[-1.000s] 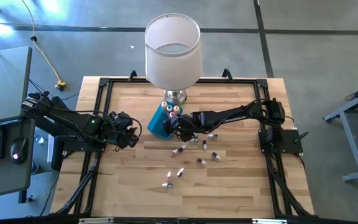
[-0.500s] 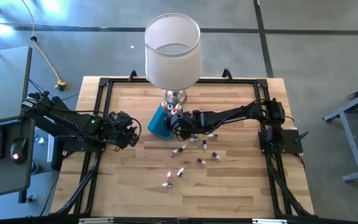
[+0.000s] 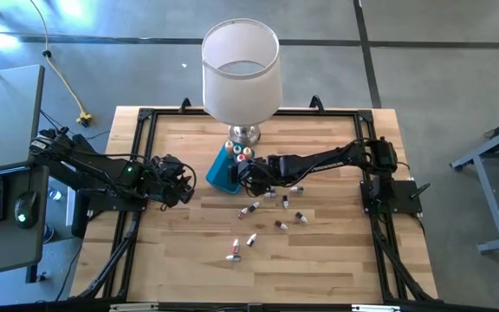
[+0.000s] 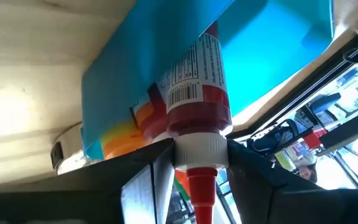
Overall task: Pick & Place food coloring
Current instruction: Put the large red food coloring bottle into the blue bin, then put the small black food coloring bottle into the blue bin, then put the small red food coloring bottle into the blue bin
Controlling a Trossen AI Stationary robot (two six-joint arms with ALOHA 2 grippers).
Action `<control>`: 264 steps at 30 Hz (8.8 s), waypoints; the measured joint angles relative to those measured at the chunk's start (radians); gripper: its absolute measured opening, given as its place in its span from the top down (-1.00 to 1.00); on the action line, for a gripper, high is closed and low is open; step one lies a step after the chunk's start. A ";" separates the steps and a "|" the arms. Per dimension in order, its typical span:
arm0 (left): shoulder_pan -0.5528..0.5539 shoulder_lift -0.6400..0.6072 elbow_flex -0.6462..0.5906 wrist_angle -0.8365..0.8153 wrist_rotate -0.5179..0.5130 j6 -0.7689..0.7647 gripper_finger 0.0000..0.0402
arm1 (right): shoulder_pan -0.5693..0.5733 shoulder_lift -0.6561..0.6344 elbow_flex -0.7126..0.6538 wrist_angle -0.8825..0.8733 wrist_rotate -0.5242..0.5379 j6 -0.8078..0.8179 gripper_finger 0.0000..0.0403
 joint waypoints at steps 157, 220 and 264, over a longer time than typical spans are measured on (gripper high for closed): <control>-0.301 0.927 0.007 1.410 0.363 0.711 0.51 | 0.136 -0.468 -0.689 0.522 -0.145 1.857 0.22; 0.152 0.355 0.256 0.427 0.132 0.798 0.26 | 0.099 -0.278 -0.689 0.508 -0.356 2.090 0.22; 0.124 0.352 0.257 0.326 -0.057 0.738 0.26 | 0.093 -0.145 -0.232 0.294 -0.250 2.018 0.67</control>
